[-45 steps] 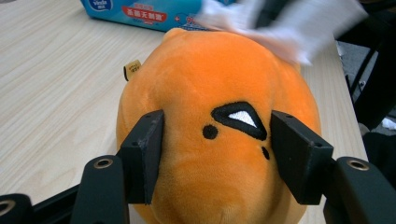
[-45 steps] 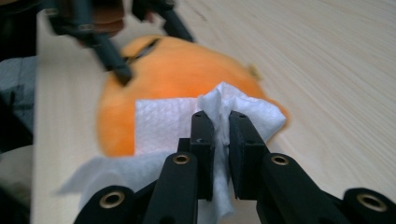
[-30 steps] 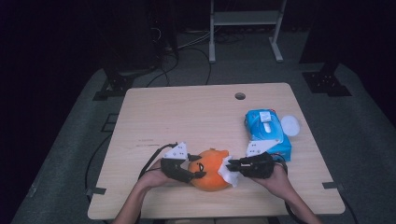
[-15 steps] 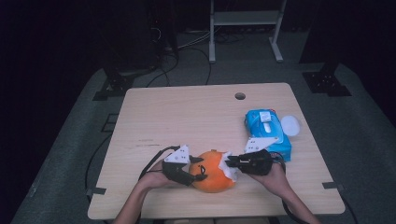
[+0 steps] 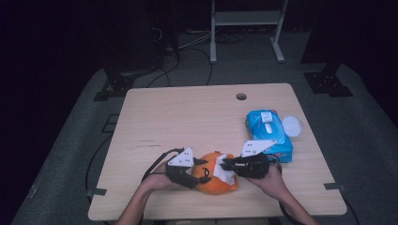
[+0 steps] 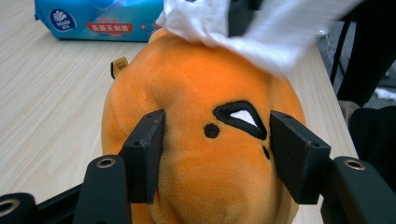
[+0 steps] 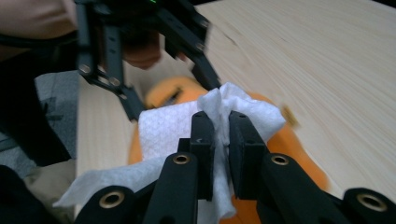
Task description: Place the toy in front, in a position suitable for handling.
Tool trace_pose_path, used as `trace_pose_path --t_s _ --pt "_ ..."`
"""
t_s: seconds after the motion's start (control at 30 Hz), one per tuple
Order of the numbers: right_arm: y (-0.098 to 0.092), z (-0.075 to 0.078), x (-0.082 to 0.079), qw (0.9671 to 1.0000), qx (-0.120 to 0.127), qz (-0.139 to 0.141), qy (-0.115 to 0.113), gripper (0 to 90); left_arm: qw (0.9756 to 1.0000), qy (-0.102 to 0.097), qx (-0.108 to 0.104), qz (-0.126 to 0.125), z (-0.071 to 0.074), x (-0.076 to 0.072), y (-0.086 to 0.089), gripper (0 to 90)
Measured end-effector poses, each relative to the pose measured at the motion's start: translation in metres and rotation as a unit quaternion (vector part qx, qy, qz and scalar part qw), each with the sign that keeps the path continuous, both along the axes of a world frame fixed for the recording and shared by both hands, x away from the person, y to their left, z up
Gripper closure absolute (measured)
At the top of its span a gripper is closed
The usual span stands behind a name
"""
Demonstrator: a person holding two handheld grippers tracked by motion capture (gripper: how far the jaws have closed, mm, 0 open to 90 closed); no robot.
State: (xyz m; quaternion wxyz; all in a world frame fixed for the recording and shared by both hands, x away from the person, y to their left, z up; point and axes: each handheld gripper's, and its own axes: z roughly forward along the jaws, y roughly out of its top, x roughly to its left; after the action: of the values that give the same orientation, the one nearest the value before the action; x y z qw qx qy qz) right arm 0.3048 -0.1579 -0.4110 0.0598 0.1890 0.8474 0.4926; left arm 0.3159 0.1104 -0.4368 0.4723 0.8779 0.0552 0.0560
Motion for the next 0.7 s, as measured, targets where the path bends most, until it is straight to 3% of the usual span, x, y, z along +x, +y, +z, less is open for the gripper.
trace_pose_path --t_s 0.1,0.23,0.3,0.37,0.43,0.47,0.53,0.63,0.7 --pt "0.007 0.003 -0.002 0.9998 -0.014 0.004 -0.017 80.3 0.9999 -0.008 0.007 0.002 0.001 -0.002 -0.001 39.7" --pt "-0.003 -0.001 0.007 0.9994 -0.017 -0.028 -0.005 80.3 1.0 -0.003 0.001 0.003 0.001 -0.002 -0.001 39.5" --pt "-0.005 -0.003 0.006 0.9994 -0.021 -0.026 -0.002 80.3 0.9999 0.013 0.0 0.004 0.007 -0.001 -0.001 33.3" --pt "-0.003 -0.004 0.0 0.9992 -0.031 -0.02 -0.015 80.2 0.9996 0.027 -0.007 0.004 0.016 0.0 0.0 25.0" --pt "-0.003 -0.004 -0.005 0.9992 -0.034 -0.013 -0.018 80.2 0.9982 0.043 -0.028 0.031 0.022 0.003 0.002 20.1" --pt "-0.004 -0.004 -0.007 0.9994 -0.031 -0.004 -0.017 80.2 0.9978 0.048 -0.024 0.04 0.021 0.004 0.001 20.1" --pt "-0.005 -0.004 -0.009 0.9994 -0.031 0.001 -0.017 80.2 0.9966 0.069 -0.026 0.035 0.016 0.005 0.0 23.1" --pt "-0.006 -0.002 -0.012 0.9988 -0.042 0.003 -0.023 80.2 0.9979 0.057 -0.02 0.022 0.014 0.001 -0.002 30.7" --pt "-0.005 0.004 -0.015 0.9993 -0.026 0.006 -0.026 80.2 0.9992 0.037 -0.012 0.007 0.016 -0.004 -0.005 35.3"
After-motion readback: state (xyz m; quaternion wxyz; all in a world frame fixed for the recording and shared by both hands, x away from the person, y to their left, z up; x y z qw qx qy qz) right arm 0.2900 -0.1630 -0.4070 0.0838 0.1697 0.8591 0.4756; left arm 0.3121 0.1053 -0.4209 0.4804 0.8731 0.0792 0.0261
